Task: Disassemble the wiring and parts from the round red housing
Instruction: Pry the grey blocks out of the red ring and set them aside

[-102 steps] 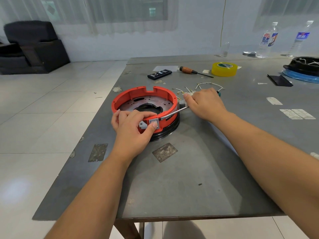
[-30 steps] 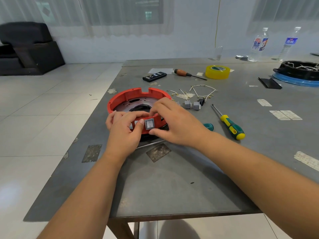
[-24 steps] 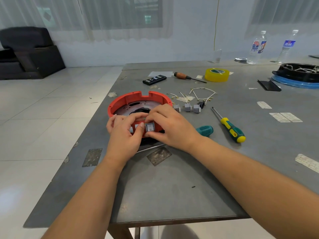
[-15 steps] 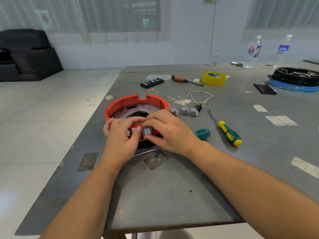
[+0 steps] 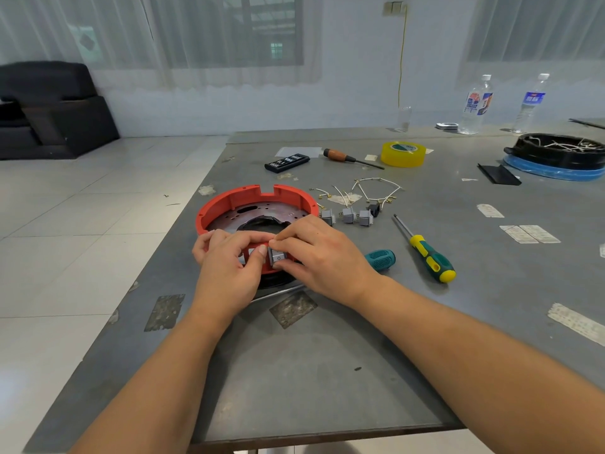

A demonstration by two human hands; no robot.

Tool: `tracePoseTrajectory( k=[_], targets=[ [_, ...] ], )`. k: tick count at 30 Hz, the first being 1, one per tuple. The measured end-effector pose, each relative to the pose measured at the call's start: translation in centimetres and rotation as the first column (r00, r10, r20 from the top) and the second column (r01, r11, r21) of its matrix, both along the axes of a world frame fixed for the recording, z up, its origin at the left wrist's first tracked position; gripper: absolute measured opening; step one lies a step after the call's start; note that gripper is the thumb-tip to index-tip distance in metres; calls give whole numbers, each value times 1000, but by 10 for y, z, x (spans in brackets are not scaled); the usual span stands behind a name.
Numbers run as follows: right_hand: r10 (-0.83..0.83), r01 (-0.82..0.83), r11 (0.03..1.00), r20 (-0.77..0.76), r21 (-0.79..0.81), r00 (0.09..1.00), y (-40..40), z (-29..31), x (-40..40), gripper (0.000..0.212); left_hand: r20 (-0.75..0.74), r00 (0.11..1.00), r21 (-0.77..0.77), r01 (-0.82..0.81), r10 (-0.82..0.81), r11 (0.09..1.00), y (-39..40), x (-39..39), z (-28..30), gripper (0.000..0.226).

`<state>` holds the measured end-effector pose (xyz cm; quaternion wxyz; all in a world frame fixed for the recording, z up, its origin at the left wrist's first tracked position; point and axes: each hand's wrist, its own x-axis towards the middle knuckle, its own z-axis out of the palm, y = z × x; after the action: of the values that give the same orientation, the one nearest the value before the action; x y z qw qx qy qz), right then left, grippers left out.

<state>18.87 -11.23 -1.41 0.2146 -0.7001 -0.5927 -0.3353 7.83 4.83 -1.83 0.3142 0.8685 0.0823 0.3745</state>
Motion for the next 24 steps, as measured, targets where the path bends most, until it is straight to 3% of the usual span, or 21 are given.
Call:
tracePoseTrajectory(
  k=[18,24],
  targets=[
    [26,-27,998,18,53,1000,-1,-3,3,26,-20,1000,-41,2,-3,999,0,2,-1,46],
    [10,-11,998,22,64,1000,-2,-2,1,26,-25,1000,-29,2,-3,1000,1,2,0,25]
  ],
)
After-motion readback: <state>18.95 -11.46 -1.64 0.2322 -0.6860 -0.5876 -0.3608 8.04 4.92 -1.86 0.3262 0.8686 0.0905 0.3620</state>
